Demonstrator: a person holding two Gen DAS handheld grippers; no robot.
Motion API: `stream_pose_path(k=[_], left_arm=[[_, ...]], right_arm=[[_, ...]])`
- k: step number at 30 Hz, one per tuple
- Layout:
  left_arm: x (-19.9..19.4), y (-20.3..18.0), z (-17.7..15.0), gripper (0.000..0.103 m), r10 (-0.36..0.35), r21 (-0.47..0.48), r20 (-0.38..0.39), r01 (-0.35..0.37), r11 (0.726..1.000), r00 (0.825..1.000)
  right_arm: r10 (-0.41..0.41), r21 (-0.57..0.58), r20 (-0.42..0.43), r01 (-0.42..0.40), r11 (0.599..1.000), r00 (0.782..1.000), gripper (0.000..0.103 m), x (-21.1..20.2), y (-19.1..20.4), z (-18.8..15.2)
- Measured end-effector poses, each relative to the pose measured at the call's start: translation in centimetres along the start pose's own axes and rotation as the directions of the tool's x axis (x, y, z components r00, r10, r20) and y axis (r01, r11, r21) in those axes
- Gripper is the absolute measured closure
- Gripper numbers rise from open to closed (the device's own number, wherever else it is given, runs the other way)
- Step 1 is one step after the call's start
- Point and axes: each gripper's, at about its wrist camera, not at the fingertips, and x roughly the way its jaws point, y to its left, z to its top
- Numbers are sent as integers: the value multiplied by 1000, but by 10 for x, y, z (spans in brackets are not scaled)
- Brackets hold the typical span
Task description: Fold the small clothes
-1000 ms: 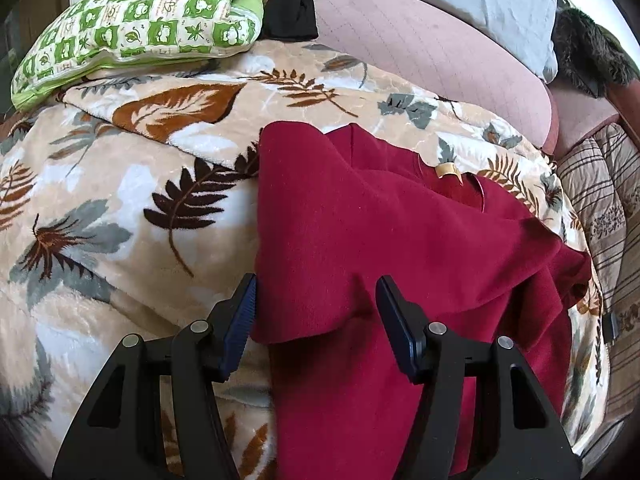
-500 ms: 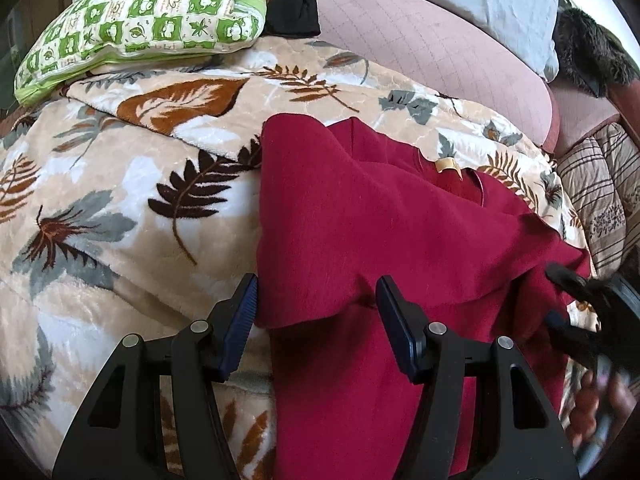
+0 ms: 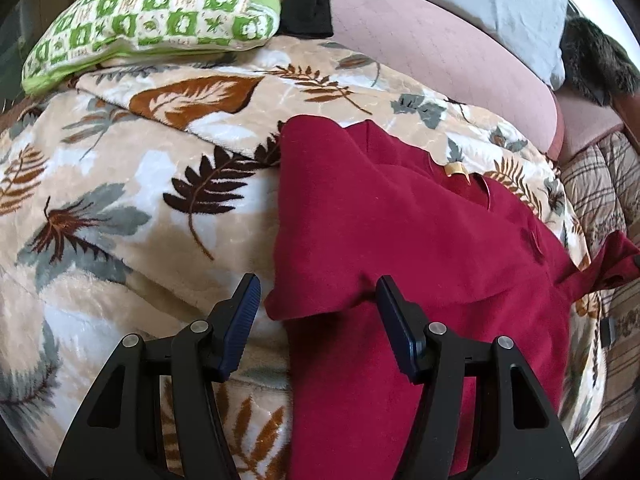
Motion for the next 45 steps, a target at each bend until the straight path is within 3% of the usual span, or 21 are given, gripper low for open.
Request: stream_pose_path(k=[2,3,4,6,7,9,11,12,14,17,19,21,23,27,31,34,36,39,41,43,45], left_arm=[[1,-1,0,43,0,1,-1,0,1000,1000],[2,-1,0,43,0,-3,-3,0,1000,1000],[3,0,0,43,0,-5,-4,0,1000,1000],[3,1,1,43,2,-6,-4,-2,1000,1000],[4,2,1,43,4,-3,-5,-4,1000,1000],[3,5,2,43,8,0,-3,-8,1000,1000],[2,11,1,43,19,-7,1,-19,1000,1000],[1,15,2,43,23,-13,2,-23,1000,1000],[1,22,2,43,21,-26,-1,-21,999,1000],[0,29,4,43,26,-31,0,-26,999,1000],[-1,30,6,43,32,-32,7,-31,999,999],[-7,30,8,43,30,-45,30,-29,999,999],[-14,29,12,43,20,-49,64,-17,999,998],[-16,20,21,43,1,-60,94,4,998,996],[9,0,28,43,-12,-34,54,14,999,998],[37,-11,29,43,47,-2,4,-47,999,999],[54,-12,29,43,65,-4,-27,-65,998,998],[70,-11,27,38,84,6,-61,-83,996,995],[70,-12,26,38,88,17,-41,-87,996,995],[65,-11,25,38,83,18,-44,-82,996,996],[57,-10,25,38,71,6,-32,-71,997,997]], right_arm=[[-80,-33,-67,78,996,995,94,2,-3,2],[-84,-28,-60,82,996,995,79,-2,-2,-1],[-48,-11,-24,47,999,999,57,-10,1,-6],[85,3,10,-85,996,996,34,-16,15,-24],[155,-23,-21,-155,988,988,31,-10,31,-32],[245,-105,-157,-263,959,957,31,16,71,-49],[261,-194,-244,-310,931,934,32,44,110,-69],[255,-248,-261,-320,914,931,34,57,127,-79],[142,-342,-274,-235,910,951,40,89,150,-93],[106,-348,-327,-224,910,939,55,124,153,-104],[80,-345,-363,-214,914,928,83,146,148,-108],[92,-312,-354,-211,927,931,94,148,138,-108],[148,-263,-337,-244,934,930,95,137,129,-101],[136,-289,-213,-195,937,968,95,106,118,-78],[110,-246,-281,-182,952,953,95,132,110,-80],[74,-235,-350,-164,958,934,95,144,103,-82],[96,-214,-318,-170,962,943,92,128,92,-74],[1,-267,-225,-63,962,974,81,103,69,-66],[-25,-262,-246,-41,964,969,79,106,51,-64],[63,-151,-284,-110,982,957,79,101,26,-60],[146,-96,-249,-175,980,957,79,82,14,-57]])
